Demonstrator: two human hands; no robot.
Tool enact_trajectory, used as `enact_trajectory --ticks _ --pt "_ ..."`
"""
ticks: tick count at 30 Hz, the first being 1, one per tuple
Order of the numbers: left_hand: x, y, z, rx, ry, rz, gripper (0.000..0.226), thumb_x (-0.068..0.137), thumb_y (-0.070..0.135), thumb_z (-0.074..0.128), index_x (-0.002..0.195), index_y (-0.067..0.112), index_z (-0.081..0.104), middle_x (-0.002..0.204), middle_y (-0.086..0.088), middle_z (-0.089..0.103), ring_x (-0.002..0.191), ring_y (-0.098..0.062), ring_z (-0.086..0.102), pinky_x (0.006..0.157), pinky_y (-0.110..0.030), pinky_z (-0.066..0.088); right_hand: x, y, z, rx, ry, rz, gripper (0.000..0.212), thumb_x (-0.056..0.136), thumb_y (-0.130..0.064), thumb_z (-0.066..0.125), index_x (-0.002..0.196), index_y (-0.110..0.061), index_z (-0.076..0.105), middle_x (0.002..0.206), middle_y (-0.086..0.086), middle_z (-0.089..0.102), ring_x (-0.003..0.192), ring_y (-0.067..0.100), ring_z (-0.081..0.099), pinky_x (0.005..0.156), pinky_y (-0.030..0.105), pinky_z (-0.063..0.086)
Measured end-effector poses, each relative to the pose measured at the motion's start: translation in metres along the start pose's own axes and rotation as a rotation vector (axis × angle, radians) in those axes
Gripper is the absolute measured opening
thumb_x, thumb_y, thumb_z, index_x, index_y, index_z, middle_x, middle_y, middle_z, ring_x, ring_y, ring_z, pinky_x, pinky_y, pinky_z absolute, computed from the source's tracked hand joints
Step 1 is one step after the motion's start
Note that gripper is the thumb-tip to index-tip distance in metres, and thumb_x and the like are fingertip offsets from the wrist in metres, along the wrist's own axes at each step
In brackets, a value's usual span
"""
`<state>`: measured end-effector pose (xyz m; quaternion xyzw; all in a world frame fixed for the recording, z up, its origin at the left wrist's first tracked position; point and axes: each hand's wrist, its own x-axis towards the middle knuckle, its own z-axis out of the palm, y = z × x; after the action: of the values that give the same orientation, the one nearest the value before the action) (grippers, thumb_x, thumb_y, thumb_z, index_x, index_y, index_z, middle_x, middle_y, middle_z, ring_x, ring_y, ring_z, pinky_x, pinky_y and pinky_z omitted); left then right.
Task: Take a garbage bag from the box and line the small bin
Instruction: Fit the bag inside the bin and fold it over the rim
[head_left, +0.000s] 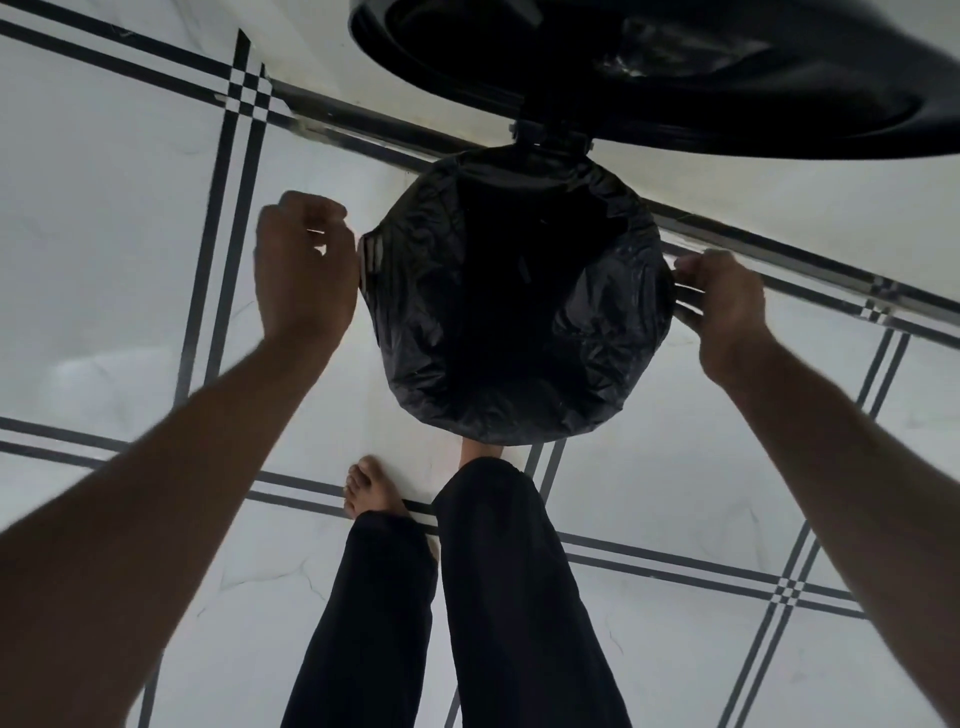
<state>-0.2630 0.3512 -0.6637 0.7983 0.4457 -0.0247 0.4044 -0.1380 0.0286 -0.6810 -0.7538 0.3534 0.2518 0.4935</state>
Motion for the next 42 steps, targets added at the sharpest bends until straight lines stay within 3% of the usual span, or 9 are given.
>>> enact_trajectory --ticks 4,7,10,19,25,30,33,36,42 --pt "-0.042 -0.004 0.002 0.039 -0.034 -0.041 0.027 0.093 0.032 0.046 0.098 0.015 0.067 0.104 -0.004 0.070 0.097 -0.023 0.063 0.084 -0.038 0.051 -0.029 0.023 -0.004 0.073 0.181 0.040 0.022 0.084 -0.014 0.044 0.068 -0.016 0.059 0.066 -0.003 0.057 0.056 0.013 0.051 0.057 0.024 0.044" --pt "-0.065 -0.002 0.011 -0.046 -0.104 -0.207 0.034 0.094 0.036 0.044 0.095 0.007 0.062 0.092 -0.009 0.068 0.092 -0.032 0.062 0.081 -0.046 0.050 -0.052 0.041 0.001 0.142 0.141 0.110 0.022 0.084 -0.019 0.043 0.071 -0.016 0.060 0.075 -0.002 0.063 0.069 0.016 0.061 0.067 0.028 0.051" --pt "-0.061 0.000 0.012 -0.327 -0.081 -0.410 0.025 0.090 0.038 0.046 0.088 0.014 0.052 0.089 -0.006 0.063 0.092 -0.027 0.062 0.095 -0.053 0.052 -0.064 0.047 0.004 0.265 0.072 0.151 0.019 0.082 -0.020 0.045 0.075 -0.017 0.062 0.087 0.002 0.064 0.080 0.019 0.065 0.082 0.034 0.054" --pt "-0.046 -0.012 0.006 -0.579 -0.228 -0.604 0.034 0.100 0.037 0.043 0.091 0.014 0.066 0.096 -0.001 0.071 0.091 -0.016 0.067 0.082 -0.028 0.056 -0.070 0.059 -0.011 0.296 -0.012 0.165 0.037 0.093 -0.029 0.041 0.097 -0.010 0.072 0.095 0.005 0.077 0.092 0.023 0.072 0.077 0.033 0.058" --pt "-0.067 -0.016 0.009 -0.583 -0.326 -0.664 0.045 0.103 0.053 0.032 0.124 0.026 0.061 0.127 0.003 0.065 0.120 -0.015 0.059 0.107 -0.041 0.044 -0.084 0.072 -0.004 0.466 -0.171 0.252 0.040 0.093 -0.044 0.046 0.109 -0.020 0.073 0.106 -0.002 0.073 0.106 0.020 0.067 0.095 0.041 0.053" --pt "-0.078 -0.019 0.012 -0.719 -0.312 -0.764 0.046 0.102 0.055 0.034 0.116 0.020 0.061 0.115 -0.001 0.067 0.107 -0.019 0.064 0.090 -0.039 0.053 -0.085 0.080 -0.005 0.690 -0.119 0.364 0.046 0.090 -0.044 0.052 0.116 -0.010 0.069 0.111 0.009 0.066 0.109 0.029 0.063 0.103 0.049 0.047" --pt "-0.086 -0.029 0.013 -0.785 -0.256 -0.844 0.046 0.102 0.053 0.035 0.109 0.016 0.062 0.107 -0.004 0.068 0.103 -0.022 0.065 0.085 -0.036 0.053 -0.088 0.088 -0.006 0.733 -0.048 0.423 0.045 0.093 -0.043 0.051 0.118 -0.009 0.065 0.119 0.011 0.064 0.108 0.026 0.064 0.099 0.043 0.050" --pt "-0.097 -0.038 0.015 -0.743 -0.210 -0.876 0.048 0.102 0.053 0.034 0.101 0.016 0.064 0.107 -0.003 0.068 0.114 -0.021 0.063 0.099 -0.036 0.049 -0.099 0.104 -0.001 0.588 0.005 0.536 0.043 0.095 -0.045 0.048 0.115 -0.011 0.065 0.129 0.011 0.064 0.112 0.024 0.063 0.094 0.043 0.052" --pt "-0.114 -0.040 0.020 -0.918 -0.289 -0.984 0.061 0.100 0.061 0.030 0.112 0.010 0.061 0.109 -0.009 0.068 0.104 -0.025 0.066 0.096 -0.042 0.051 -0.124 0.119 0.017 0.771 -0.155 0.604 0.050 0.095 -0.051 0.048 0.118 -0.010 0.064 0.114 0.015 0.072 0.107 0.032 0.070 0.086 0.052 0.056"
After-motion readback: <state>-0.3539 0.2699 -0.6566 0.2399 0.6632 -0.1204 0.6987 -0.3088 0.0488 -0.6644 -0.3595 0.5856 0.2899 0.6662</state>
